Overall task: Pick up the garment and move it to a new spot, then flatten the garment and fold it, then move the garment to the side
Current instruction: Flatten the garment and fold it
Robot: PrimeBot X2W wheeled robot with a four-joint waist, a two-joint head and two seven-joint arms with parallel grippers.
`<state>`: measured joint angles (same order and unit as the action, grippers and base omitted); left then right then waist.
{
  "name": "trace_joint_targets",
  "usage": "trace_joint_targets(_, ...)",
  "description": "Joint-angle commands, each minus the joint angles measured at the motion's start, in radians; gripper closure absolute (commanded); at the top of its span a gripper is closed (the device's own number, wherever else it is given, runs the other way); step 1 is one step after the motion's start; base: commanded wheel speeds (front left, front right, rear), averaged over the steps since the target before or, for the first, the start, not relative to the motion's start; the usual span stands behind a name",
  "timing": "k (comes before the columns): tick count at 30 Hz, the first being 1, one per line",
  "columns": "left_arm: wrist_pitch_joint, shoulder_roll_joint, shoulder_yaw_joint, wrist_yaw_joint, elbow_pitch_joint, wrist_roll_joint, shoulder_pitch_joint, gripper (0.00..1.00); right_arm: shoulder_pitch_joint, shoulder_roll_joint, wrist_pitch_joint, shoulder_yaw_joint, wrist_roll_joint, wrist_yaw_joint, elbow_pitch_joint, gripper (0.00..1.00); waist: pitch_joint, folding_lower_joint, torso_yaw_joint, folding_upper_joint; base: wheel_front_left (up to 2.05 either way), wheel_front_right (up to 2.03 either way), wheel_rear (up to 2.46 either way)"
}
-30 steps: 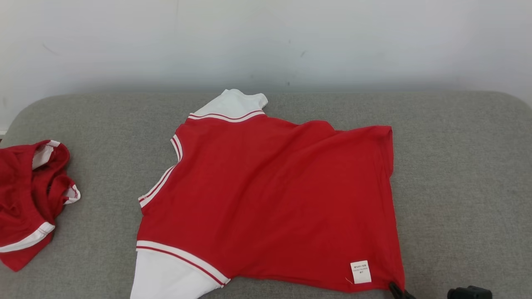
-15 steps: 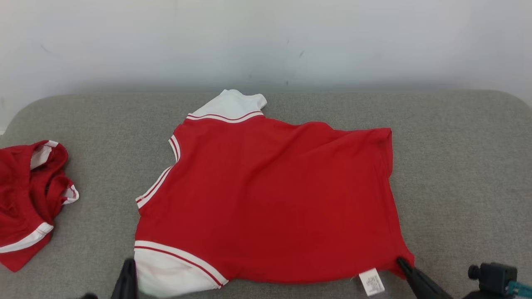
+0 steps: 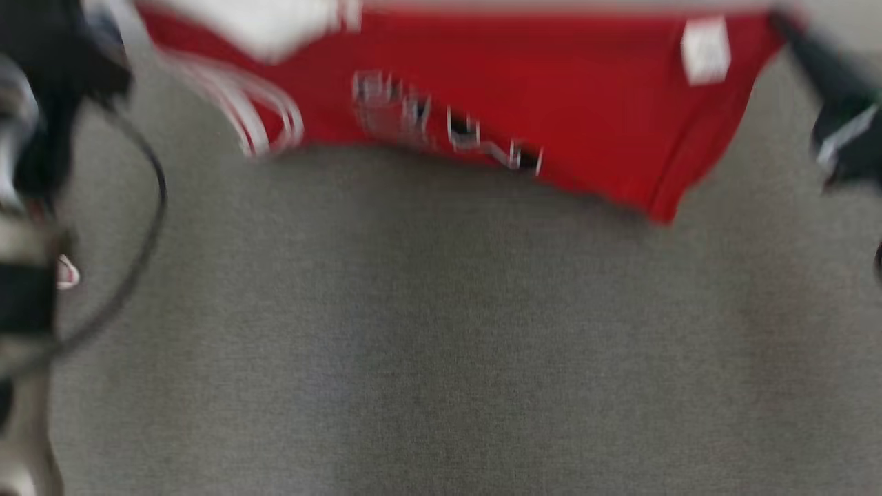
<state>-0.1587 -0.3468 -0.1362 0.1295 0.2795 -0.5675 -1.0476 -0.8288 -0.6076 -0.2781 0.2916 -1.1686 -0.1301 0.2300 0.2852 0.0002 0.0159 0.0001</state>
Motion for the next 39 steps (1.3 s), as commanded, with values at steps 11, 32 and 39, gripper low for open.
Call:
trace_joint_targets(11, 0.029, 0.034, -0.145, 0.000, 0.378, 0.064, -0.748, 1.00, -0.785, 0.180, -0.010, -0.035, 0.178, -0.001, 0.475, 1.00, 0.344, -0.0002, -0.051, -0.0001, 0.00, 0.00, 0.00)
trace_joint_targets(32, 0.267, 0.107, -0.224, -0.001, 0.840, 0.067, -1.202, 1.00, -1.188, 0.259, 0.148, 0.021, 0.311, -0.001, 0.833, 1.00, 0.381, -0.0002, -0.072, -0.0001, 0.00, 0.00, 0.00)
trace_joint_targets(39, 0.324, 0.107, -0.315, 0.000, 0.804, -0.006, -1.053, 1.00, -1.055, 0.248, 0.156, 0.131, 0.263, -0.001, 0.721, 1.00, 0.325, -0.0002, -0.067, -0.0001, 0.00, 0.00, 0.00)
